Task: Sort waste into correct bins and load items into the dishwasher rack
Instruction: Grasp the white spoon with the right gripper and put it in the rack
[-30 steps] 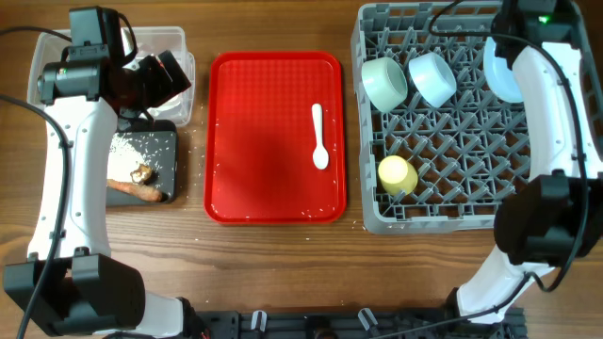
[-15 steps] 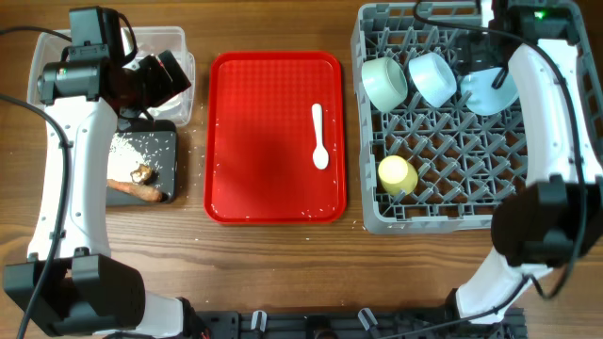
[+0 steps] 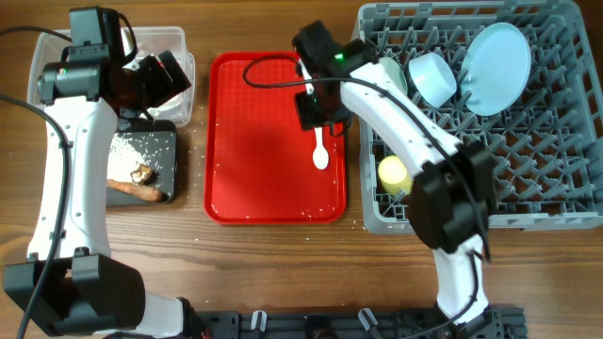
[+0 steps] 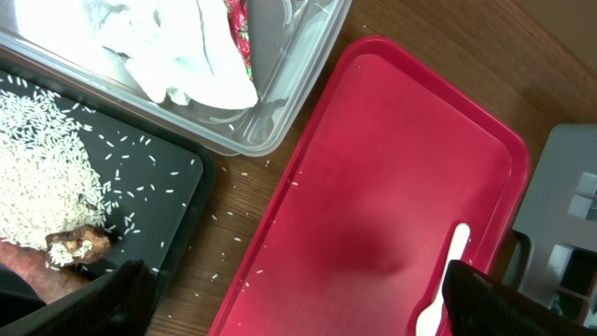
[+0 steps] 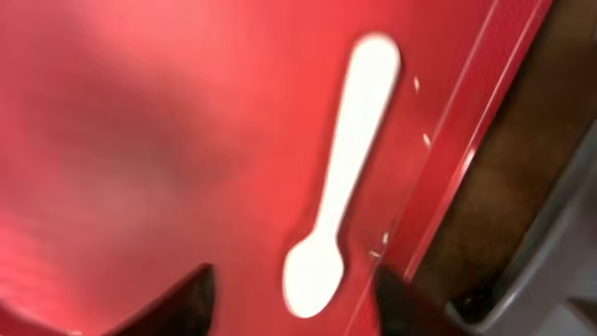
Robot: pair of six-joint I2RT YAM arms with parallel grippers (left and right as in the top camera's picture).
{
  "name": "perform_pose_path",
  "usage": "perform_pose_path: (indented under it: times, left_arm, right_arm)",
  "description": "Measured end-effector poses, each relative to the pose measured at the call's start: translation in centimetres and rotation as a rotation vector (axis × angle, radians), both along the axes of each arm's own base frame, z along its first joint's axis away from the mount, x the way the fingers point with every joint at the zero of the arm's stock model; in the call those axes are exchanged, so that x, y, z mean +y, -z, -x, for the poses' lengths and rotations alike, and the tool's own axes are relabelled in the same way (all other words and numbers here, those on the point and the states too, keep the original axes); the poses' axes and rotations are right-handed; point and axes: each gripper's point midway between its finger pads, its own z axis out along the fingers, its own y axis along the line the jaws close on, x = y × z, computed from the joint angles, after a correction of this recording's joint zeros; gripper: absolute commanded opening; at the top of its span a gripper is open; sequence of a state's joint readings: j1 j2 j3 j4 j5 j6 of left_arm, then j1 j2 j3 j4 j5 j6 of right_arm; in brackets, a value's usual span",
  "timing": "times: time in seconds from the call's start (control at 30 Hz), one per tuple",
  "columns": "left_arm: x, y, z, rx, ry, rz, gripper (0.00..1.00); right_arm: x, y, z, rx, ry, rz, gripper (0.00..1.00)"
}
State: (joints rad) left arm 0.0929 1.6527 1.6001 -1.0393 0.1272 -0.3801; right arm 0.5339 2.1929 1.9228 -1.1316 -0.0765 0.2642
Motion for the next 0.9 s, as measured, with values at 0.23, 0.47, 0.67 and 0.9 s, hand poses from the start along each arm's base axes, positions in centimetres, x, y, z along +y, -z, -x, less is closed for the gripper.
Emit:
perform_pose_path:
  times: [0.23, 0.47, 0.67, 0.9]
  left_arm:
    - [0.0, 0.0, 0.0, 0.000, 0.000, 0.000, 1.00]
    - [0.0, 0.0, 0.0, 0.000, 0.000, 0.000, 1.00]
    - [0.0, 0.0, 0.0, 0.000, 0.000, 0.000, 1.00]
    - [0.0, 0.0, 0.0, 0.000, 0.000, 0.000, 1.00]
  right_arm:
    - [-0.8, 5.6, 1.2, 0.132, 0.073, 0.072, 0.43]
    - [-1.3, 7.9, 0.3, 0.063, 0.124, 0.080, 0.08]
    - [-1.5, 7.9, 0.2, 0.052, 0.121, 0.077, 0.04]
    - [-1.6, 0.8, 0.2, -0.009, 0.084, 0.045, 0.04]
